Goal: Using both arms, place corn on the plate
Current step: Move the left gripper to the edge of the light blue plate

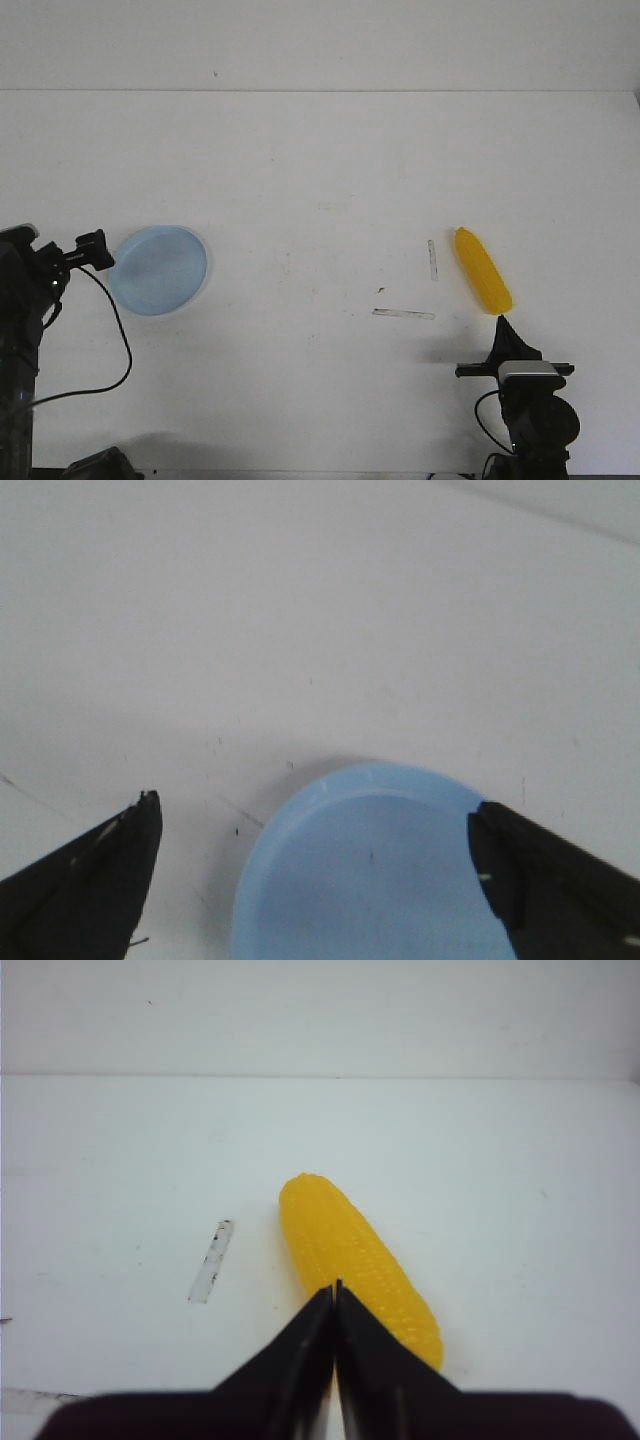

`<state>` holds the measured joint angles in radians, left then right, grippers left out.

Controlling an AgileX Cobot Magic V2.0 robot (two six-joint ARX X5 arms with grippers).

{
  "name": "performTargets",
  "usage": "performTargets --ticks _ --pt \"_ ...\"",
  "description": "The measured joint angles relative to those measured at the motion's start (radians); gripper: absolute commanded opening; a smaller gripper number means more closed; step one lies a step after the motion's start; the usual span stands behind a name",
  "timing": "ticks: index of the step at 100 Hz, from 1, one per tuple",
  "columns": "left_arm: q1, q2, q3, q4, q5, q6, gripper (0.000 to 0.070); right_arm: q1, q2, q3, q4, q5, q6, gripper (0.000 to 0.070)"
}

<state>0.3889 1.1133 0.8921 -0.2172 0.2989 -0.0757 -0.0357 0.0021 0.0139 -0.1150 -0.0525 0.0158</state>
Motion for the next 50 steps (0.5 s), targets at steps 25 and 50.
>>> performTargets --ticks 25,50 --pt "0.0 0.183 0.0 -0.047 0.019 0.095 0.058 0.0 0.0 0.0 0.0 0.0 0.0 0.0001" --pt "-0.02 0.303 0.0 -0.013 0.019 0.182 0.0579 0.0 0.0 0.0 0.0 0.0 0.0 0.0001"
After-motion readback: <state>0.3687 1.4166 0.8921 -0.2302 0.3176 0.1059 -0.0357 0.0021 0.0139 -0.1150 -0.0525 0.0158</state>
